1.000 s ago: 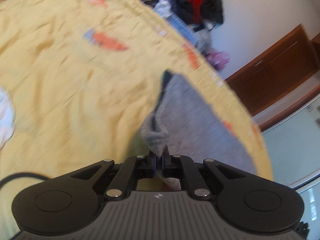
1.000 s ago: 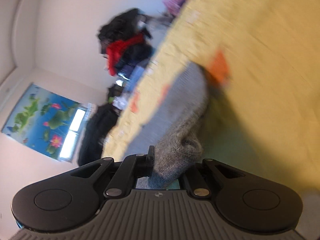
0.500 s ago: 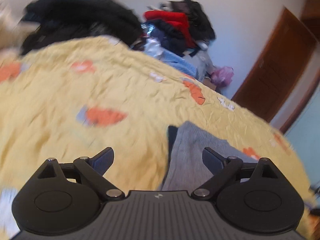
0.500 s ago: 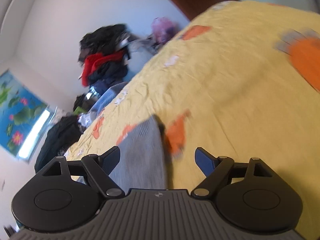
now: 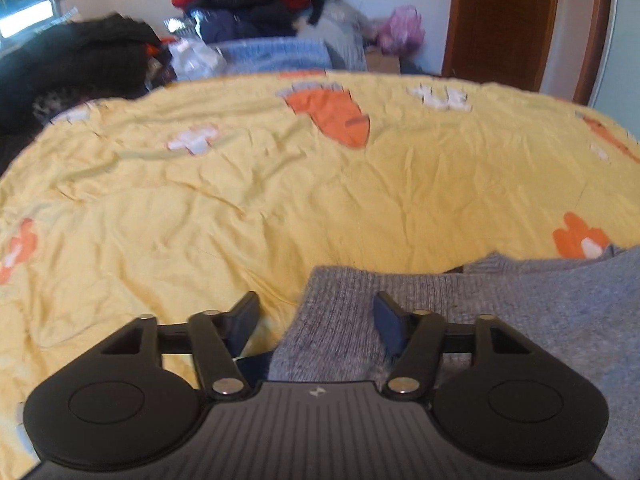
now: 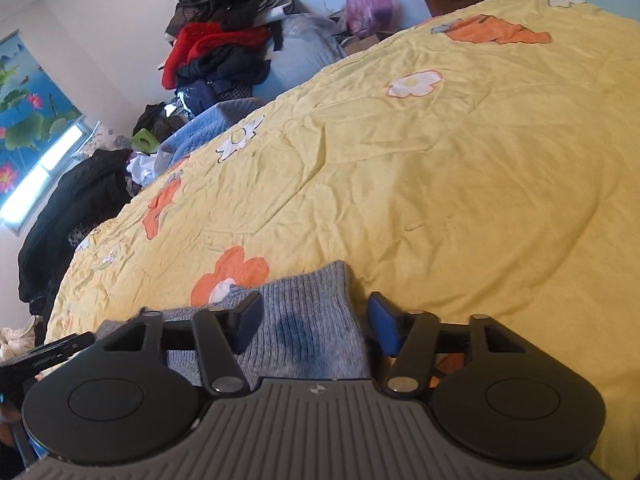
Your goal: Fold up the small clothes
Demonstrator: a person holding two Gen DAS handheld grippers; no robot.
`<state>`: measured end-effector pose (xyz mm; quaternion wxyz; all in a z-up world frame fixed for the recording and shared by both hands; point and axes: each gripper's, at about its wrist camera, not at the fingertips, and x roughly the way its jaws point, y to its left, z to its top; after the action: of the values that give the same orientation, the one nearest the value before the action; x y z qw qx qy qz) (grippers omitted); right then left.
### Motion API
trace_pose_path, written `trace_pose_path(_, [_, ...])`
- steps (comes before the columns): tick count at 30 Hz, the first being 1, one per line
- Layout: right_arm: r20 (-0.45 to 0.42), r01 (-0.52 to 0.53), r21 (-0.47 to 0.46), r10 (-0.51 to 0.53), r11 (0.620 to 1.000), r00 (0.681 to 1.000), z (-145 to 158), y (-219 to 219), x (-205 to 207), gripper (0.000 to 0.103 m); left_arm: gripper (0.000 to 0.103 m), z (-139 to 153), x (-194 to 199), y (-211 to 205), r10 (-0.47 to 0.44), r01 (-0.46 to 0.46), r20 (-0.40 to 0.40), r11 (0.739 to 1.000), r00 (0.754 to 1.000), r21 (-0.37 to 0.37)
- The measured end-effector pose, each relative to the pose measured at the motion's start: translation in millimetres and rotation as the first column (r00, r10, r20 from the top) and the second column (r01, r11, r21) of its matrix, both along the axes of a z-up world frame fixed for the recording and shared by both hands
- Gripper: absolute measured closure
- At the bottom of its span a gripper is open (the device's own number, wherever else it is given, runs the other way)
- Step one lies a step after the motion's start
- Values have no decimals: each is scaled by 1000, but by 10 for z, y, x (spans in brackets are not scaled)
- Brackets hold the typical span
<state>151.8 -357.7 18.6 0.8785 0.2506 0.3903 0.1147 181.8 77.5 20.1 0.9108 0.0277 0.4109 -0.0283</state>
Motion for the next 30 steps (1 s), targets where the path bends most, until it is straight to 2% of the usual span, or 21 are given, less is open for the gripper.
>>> trace_pose_path(1, [-6, -11, 2, 11, 1000, 1000, -16, 9, 18, 60, 56, -23, 19, 3, -8, 8, -4, 1000, 1000, -14])
trace_pose_path(2, [-8, -21, 4, 21, 1000, 1000, -28, 11, 25, 62, 75, -18, 20, -9, -21, 21, 5, 1000, 1000, -22])
trace_pose_path(3, [-4, -34, 5, 34, 999, 999, -31, 14, 29, 70, 97, -10, 16, -25, -37, 37, 9, 999, 999, -27])
trace_pose_path(4, [-4, -47, 12, 47, 999, 999, -29, 2, 31, 88, 96, 11, 1, -42, -48, 48, 19, 999, 999, -23])
trace_pose_path(7, [32, -16, 55, 14, 998, 999, 44, -77, 16, 88, 97, 136, -112, -85, -52, 45, 106, 997, 993, 68])
trace_pose_path(9, [80, 24, 113, -33, 993, 996, 129, -165, -24, 89, 97, 180, -132, 24, -17, 10, 122, 998, 992, 58])
trace_pose_path(10, [90, 35, 137, -48, 990, 995, 129, -192, -27, 89, 97, 153, -81, 103, 9, -14, 100, 999, 995, 49])
trace_pose_path(12, [47, 40, 86, -44, 995, 998, 2, -154, 46, 89, 97, 11, -4, 149, 33, -36, 45, 997, 998, 67])
trace_pose_path(14, [2, 40, 49, -40, 998, 999, -145, -97, 86, 89, 97, -31, -52, 69, 26, -34, 70, 992, 997, 120])
trace_pose_path(15, [14, 52, 59, -53, 997, 998, -151, -89, 57, 88, 94, -8, -79, 35, 30, -39, 76, 991, 997, 130])
trace_pose_path(17, [10, 94, 43, -94, 995, 995, -86, -83, 19, 81, 93, 82, -148, 13, 47, -61, 103, 989, 994, 137])
trace_pose_path(18, [25, 118, 4, -118, 993, 993, -16, -75, -17, 65, 93, 158, -211, 6, 69, -89, 135, 985, 989, 150])
trace_pose_path(19, [69, 139, -43, -136, 989, 988, 80, -55, -84, 57, 93, 260, -311, 7, 93, -118, 179, 984, 979, 135])
trace_pose_path(20, [130, 144, -80, -133, 986, 983, 197, -20, -167, 57, 92, 349, -419, -4, 102, -124, 218, 988, 971, 93])
trace_pose_path(22, [216, 111, -113, -84, 987, 973, 428, 100, -309, 57, 91, 466, -600, -117, 60, -68, 253, 997, 966, 21])
trace_pose_path(24, [246, 41, -132, -7, 990, 969, 538, 311, -399, 56, 91, 422, -682, -328, -8, 6, 228, 1000, 974, 10])
trace_pose_path(26, [208, -65, -176, 102, 982, 973, 489, 601, -389, 54, 91, 257, -691, -528, -73, 69, 186, 997, 980, 26])
trace_pose_path(28, [169, -120, -280, 172, 952, 971, 342, 888, -379, 55, 91, 38, -651, -624, -87, 77, 135, 994, 987, 75])
trace_pose_path(29, [143, -133, -318, 186, 939, 972, 256, 971, -370, 55, 91, -53, -637, -604, -77, 66, 126, 994, 989, 93])
trace_pose_path(30, [111, -143, -344, 191, 928, 975, 161, 1019, -356, 55, 90, -141, -687, -528, -80, 63, 168, 993, 983, 102])
